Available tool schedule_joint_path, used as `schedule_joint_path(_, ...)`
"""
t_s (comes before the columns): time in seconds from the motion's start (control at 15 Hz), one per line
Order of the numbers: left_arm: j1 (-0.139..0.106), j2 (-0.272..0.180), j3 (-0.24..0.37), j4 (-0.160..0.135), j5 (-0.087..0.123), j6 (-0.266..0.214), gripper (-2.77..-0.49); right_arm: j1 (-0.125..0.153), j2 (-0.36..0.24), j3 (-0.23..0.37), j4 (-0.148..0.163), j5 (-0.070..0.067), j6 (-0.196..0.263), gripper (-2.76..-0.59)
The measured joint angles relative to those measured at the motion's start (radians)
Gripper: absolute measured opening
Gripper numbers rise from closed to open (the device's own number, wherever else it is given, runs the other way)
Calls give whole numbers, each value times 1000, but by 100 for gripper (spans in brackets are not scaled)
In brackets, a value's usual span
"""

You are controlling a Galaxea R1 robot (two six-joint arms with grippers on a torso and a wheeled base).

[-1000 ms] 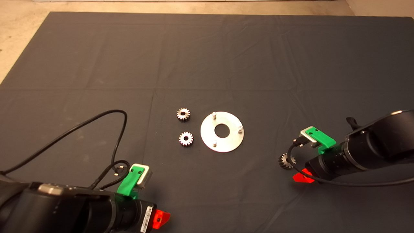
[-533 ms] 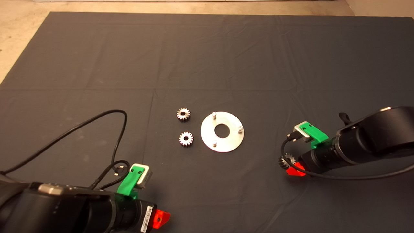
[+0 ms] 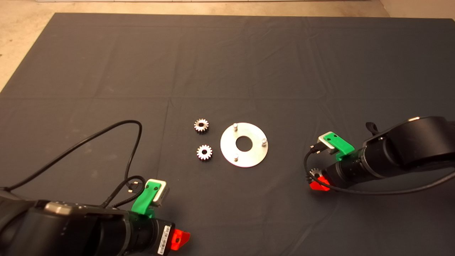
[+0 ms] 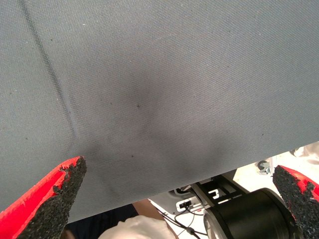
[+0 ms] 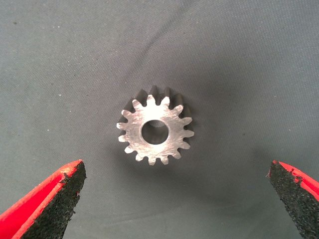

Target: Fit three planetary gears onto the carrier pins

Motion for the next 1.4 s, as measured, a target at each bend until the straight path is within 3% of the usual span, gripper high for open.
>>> schedule_joint_path(0.93,0,0,0,10,0,-8,-51,-44,20,-10,-61,0,0,-61)
schedule_joint_path(1.27,0,3,0,11,0,-9,-51,-48,30,-18,-68,0,0,-67)
schedule_joint_path(1.4,0,4,0,11,0,-11,-51,-48,30,-22,-75,0,0,-82)
